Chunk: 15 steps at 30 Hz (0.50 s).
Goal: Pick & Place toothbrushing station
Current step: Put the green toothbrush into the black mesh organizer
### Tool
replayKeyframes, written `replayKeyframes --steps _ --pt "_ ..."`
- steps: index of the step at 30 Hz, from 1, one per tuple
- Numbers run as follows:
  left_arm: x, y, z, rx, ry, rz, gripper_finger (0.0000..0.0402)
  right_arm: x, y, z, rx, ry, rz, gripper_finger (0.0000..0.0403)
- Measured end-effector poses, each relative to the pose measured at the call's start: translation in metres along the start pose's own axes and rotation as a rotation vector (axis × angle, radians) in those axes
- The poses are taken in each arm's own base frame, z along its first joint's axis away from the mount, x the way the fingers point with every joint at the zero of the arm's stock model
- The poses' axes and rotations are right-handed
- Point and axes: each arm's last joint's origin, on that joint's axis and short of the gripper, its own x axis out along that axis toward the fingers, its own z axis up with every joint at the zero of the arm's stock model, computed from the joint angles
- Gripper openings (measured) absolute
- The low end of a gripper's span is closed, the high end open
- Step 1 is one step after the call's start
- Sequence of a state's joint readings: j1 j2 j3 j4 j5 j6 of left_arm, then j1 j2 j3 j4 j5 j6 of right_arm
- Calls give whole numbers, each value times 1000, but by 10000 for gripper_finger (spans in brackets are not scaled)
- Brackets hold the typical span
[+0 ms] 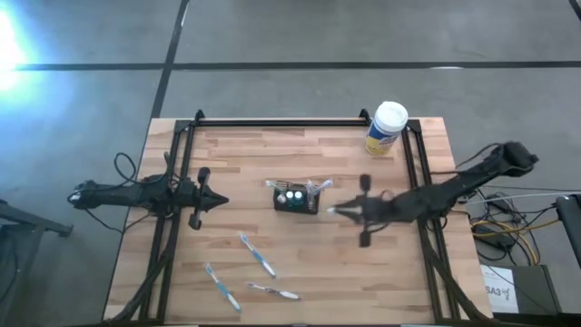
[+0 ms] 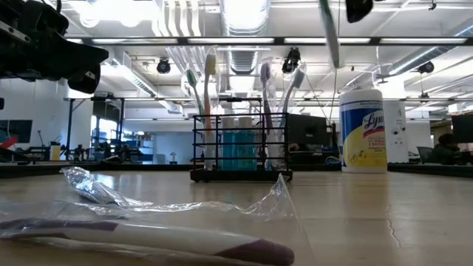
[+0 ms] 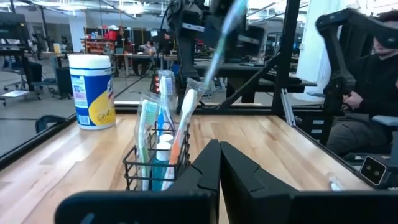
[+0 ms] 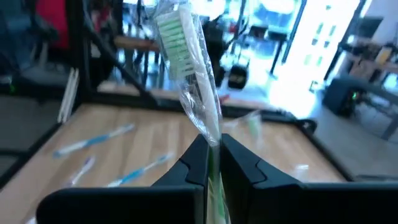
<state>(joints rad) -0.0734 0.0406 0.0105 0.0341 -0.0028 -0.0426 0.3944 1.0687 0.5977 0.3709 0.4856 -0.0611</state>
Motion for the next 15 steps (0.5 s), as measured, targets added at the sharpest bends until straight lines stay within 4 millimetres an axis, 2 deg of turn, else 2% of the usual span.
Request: replayKeyframes --steps 7,15 --pt "0 0 0 44 -2 5 7 -49 -40 3 14 -169 72 18" --pt "0 1 1 89 -10 39 7 -74 -55 -28 3 -270 134 18"
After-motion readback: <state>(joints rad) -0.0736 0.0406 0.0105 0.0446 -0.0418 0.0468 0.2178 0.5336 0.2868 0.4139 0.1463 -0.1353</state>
